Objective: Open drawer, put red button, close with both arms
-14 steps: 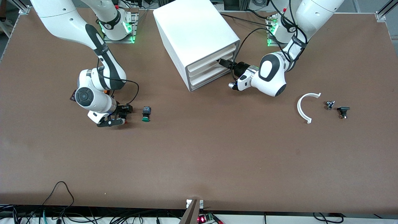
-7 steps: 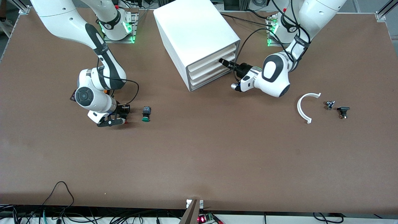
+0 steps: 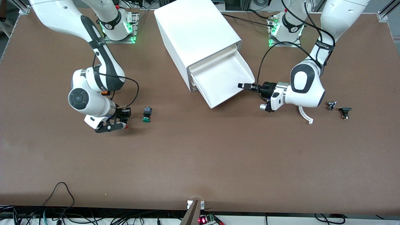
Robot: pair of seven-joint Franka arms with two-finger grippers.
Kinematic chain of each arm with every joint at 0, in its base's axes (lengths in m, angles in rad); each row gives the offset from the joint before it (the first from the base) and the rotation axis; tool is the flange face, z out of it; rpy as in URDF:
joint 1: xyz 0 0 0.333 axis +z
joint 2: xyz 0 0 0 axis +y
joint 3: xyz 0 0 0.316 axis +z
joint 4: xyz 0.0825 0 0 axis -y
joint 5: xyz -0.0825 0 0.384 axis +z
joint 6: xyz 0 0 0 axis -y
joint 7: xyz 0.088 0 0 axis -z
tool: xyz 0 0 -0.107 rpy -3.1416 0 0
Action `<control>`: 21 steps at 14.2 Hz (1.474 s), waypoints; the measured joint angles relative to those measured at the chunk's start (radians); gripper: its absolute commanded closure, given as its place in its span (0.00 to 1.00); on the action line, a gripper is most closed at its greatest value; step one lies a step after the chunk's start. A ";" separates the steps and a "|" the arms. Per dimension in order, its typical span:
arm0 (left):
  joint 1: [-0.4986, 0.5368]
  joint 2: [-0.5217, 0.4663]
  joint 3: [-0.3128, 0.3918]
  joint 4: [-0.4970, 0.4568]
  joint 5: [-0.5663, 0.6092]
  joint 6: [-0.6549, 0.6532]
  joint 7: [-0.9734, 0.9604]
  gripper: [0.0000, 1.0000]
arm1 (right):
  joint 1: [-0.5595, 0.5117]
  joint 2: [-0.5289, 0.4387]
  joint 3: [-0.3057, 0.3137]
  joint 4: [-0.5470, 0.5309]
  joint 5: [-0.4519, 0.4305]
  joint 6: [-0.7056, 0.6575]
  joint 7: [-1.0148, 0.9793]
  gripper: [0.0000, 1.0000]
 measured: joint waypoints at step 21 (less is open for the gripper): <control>0.092 -0.250 0.033 0.020 0.039 0.450 -0.045 0.00 | 0.265 0.134 0.267 0.560 -0.022 -0.111 -0.781 0.75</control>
